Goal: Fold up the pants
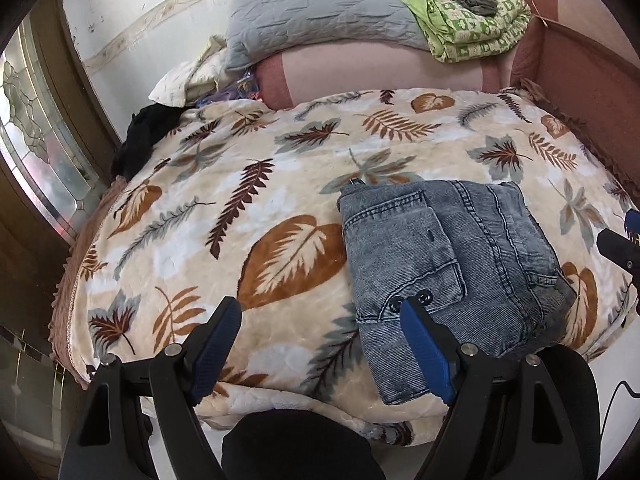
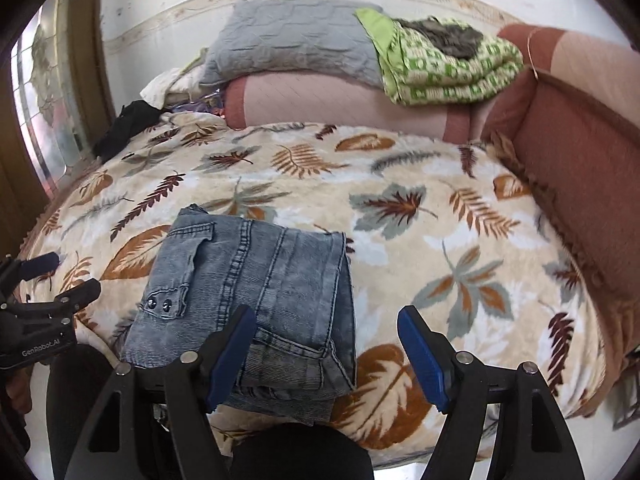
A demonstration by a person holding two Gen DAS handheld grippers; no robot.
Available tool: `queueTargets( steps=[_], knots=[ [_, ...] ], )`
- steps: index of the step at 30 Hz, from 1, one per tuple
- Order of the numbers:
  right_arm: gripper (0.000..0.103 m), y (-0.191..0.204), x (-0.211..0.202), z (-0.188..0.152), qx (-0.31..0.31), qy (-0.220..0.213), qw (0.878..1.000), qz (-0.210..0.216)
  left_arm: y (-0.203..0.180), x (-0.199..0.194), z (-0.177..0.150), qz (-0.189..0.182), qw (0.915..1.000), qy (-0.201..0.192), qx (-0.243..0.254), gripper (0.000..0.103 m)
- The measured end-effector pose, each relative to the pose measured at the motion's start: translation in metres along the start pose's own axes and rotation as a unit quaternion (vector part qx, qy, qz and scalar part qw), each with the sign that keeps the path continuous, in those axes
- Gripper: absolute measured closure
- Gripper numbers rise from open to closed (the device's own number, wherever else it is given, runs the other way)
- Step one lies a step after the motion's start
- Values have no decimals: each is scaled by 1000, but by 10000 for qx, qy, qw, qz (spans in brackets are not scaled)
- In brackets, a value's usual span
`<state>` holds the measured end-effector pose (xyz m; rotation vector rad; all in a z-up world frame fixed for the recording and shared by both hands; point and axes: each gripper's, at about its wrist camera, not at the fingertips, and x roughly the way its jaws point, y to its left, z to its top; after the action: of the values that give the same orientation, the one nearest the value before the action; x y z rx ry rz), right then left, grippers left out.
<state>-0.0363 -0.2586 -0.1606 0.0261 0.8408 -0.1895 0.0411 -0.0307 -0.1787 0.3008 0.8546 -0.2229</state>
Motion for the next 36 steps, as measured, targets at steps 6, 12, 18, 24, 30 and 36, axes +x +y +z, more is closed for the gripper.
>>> queueTargets(
  steps=[6,12,18,24,30,36],
  knots=[
    [26,3,-8,3,-50,-88,9999,-37,1,-4,-1,36,10000,-7,-16,21],
    [26,4,-8,5,-43,-91,9999,-41,1,-3,0,59,10000,6,-10,21],
    [26,4,-4,4,-62,-70,9999,-56,-1,1,1,72,10000,49,13,21],
    [26,3,1,4,-75,-10,10000,-52,5,13,0,53,9998,167,0,21],
    [26,-23,25,-1,200,262,9966,750,37,48,3,-203,9971,646,-341,21],
    [20,-56,54,-4,784,412,9800,1781,54,73,11,-1159,9867,924,-661,21]
  ],
)
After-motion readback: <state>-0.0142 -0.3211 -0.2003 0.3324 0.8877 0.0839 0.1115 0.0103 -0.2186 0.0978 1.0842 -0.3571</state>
